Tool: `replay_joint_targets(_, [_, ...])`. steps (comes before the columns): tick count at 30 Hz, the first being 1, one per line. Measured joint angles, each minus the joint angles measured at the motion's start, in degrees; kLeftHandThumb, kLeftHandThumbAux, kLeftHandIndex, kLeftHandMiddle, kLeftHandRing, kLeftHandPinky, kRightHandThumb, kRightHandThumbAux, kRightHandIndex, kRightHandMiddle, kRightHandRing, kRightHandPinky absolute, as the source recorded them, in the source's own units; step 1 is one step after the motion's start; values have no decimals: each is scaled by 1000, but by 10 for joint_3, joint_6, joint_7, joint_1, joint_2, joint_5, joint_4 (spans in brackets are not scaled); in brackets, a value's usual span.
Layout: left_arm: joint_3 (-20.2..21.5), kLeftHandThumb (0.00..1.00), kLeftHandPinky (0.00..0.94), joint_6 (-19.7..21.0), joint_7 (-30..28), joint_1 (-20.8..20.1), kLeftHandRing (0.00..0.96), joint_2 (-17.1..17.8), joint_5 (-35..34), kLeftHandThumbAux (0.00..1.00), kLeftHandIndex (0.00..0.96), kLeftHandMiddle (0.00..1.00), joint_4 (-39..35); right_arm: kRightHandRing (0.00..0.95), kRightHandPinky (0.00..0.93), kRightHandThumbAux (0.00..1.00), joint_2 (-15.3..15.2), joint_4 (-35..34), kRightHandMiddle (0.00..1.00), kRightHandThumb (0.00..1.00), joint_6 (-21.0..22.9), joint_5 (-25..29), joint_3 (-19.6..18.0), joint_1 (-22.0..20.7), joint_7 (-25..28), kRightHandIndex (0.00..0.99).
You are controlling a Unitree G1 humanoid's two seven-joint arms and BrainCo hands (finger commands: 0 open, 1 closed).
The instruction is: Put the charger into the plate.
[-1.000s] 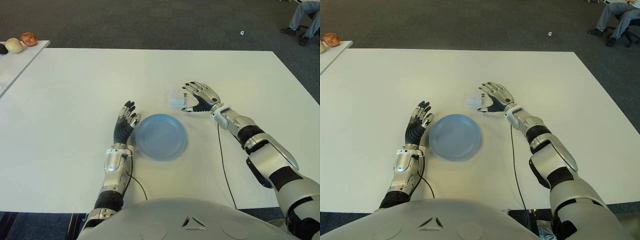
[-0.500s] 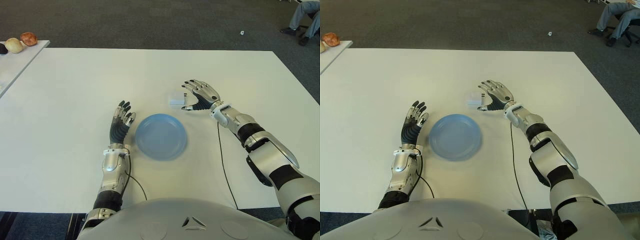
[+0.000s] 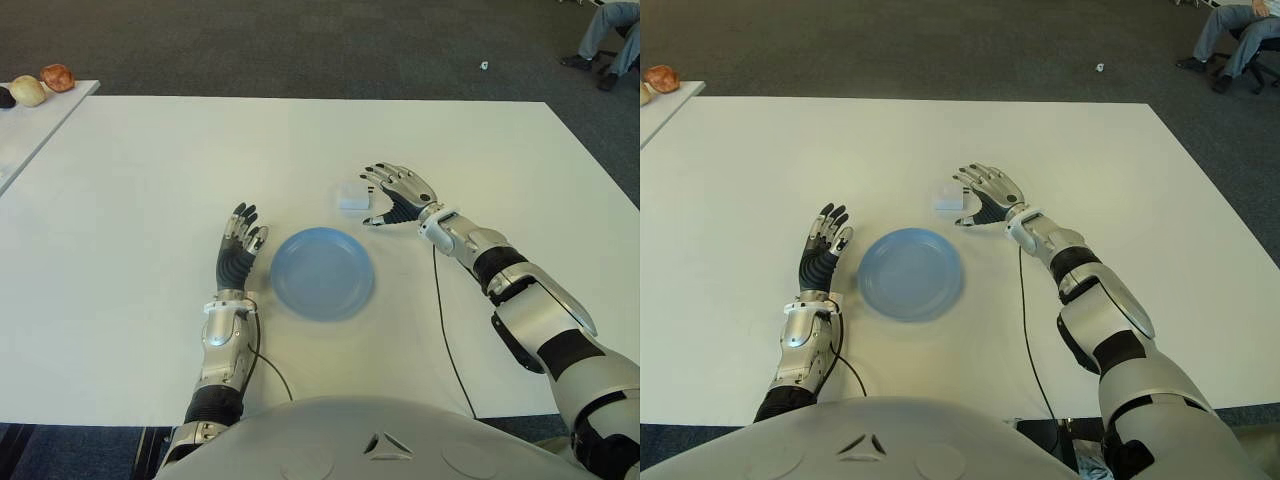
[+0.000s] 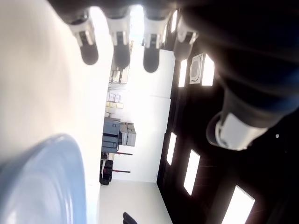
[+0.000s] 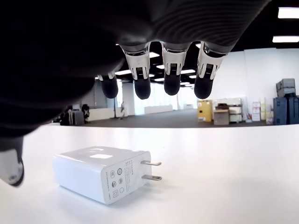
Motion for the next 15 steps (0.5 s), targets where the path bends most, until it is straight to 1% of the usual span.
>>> replay_joint_targets(3, [0, 0, 104, 1, 0, 5, 98, 0, -1, 584, 69, 120, -5, 0, 0, 540, 5, 1, 0, 16, -6, 0, 3, 0, 6, 0])
replay_joint_targets(9, [0, 0, 113, 2, 2, 18, 99, 0, -2, 583, 67, 119, -19, 0, 0, 558, 15, 7, 1, 1, -20, 0, 11, 6, 24, 0])
replay_joint_targets(15, [1, 0, 117, 3, 2, 27, 99, -1, -5, 588, 65, 118, -27, 0, 0, 549, 22, 20, 0, 0, -37, 15, 9, 20, 65, 0])
